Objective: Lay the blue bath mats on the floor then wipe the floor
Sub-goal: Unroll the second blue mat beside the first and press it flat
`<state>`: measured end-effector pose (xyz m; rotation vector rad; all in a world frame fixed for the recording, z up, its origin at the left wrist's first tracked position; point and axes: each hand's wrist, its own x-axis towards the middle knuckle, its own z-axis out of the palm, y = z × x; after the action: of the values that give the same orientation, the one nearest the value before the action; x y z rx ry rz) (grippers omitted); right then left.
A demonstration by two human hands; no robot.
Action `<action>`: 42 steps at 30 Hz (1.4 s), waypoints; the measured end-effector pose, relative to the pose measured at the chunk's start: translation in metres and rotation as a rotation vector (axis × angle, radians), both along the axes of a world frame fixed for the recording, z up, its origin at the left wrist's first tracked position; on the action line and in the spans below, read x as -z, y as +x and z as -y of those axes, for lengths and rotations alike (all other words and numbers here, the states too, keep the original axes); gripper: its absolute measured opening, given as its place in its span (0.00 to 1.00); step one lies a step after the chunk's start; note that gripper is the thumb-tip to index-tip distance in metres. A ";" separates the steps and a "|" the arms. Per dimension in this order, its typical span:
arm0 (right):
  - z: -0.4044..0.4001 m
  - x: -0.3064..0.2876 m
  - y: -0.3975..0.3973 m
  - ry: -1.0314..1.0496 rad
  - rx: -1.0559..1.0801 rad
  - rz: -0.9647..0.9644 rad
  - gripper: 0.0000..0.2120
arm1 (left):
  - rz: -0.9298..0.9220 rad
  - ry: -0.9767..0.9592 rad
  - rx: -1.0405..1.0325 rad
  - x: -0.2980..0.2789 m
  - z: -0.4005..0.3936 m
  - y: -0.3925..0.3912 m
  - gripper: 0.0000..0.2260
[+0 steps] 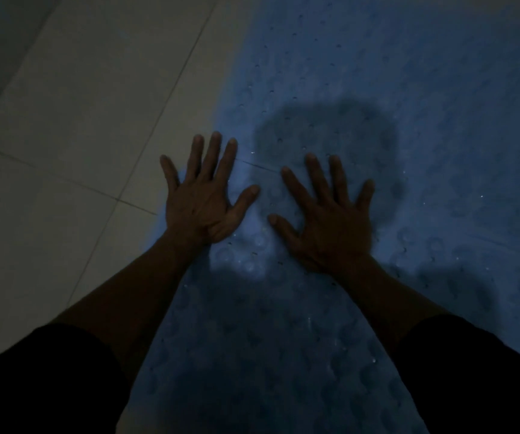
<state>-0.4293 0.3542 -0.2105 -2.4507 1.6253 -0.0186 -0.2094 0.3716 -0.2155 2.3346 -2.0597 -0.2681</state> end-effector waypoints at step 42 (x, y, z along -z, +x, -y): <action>-0.191 0.005 -0.029 -0.003 0.031 0.018 0.36 | -0.058 0.075 -0.341 -0.010 -0.231 -0.055 0.33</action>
<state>-0.4586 0.5450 -0.2155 -2.4208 1.6568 -0.0472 -0.2646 0.6030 -0.2055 2.6313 -1.6158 -0.4017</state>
